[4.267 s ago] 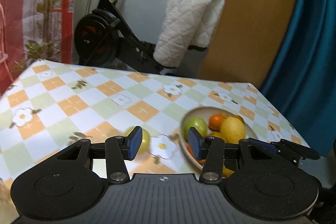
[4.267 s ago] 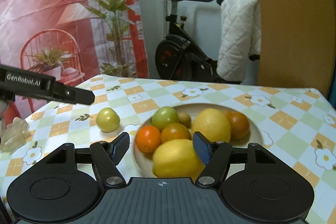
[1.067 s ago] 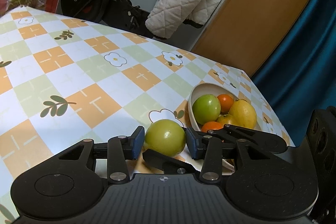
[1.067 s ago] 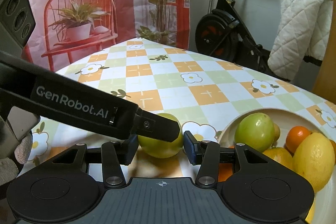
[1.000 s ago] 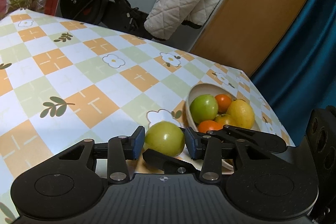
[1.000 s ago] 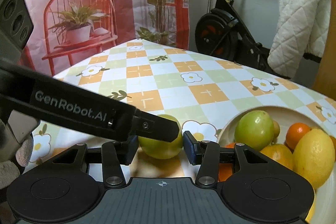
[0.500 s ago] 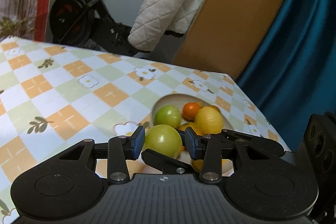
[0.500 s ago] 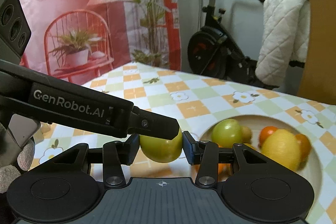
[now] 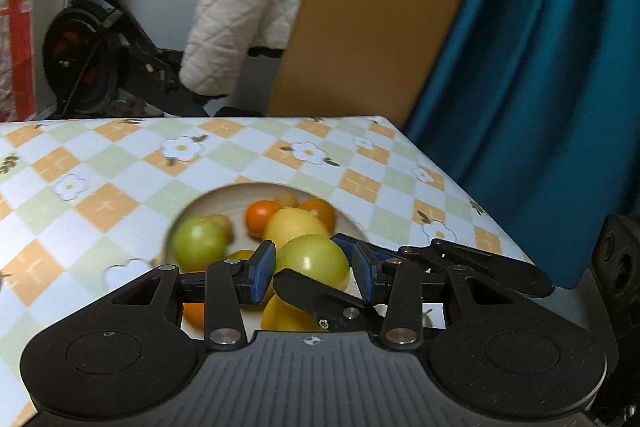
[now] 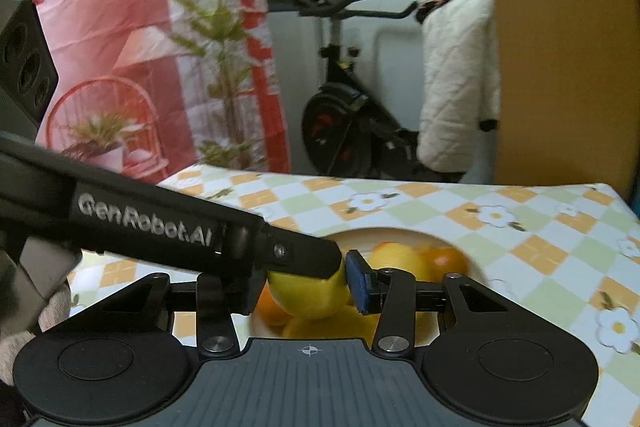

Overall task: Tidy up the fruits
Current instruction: 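Carry the pale green fruit onto the plate and open the left tool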

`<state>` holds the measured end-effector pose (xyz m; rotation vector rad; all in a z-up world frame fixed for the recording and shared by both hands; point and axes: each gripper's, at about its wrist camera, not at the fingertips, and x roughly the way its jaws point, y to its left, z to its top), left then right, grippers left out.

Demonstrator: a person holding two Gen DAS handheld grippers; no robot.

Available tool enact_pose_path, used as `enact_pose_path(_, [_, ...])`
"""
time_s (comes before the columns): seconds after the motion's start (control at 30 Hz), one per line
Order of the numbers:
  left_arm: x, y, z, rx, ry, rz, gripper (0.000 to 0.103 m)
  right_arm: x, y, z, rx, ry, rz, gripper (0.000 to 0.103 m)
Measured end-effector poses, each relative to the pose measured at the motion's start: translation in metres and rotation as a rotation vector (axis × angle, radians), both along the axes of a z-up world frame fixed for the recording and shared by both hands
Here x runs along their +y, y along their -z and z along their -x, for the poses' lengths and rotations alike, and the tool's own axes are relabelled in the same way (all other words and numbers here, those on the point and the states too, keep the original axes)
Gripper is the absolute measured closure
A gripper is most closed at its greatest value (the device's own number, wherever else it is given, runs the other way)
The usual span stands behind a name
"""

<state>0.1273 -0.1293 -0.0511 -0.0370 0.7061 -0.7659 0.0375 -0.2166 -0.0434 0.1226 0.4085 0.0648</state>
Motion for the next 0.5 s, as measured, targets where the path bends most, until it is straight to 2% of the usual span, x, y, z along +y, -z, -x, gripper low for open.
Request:
enact_pose_path(0.17, [-0.019,0.005,-0.004,0.024,0.022,-0.002,0.057,-0.024,0.007,0.008,-0.009,0.05,-0.03,0.063])
enact_pose_path(0.5, [-0.044,0.002,-0.004,0.024,0.064,-0.077,0.058,-0.053,0.017,0.011,-0.014,0.103,-0.108,0.063])
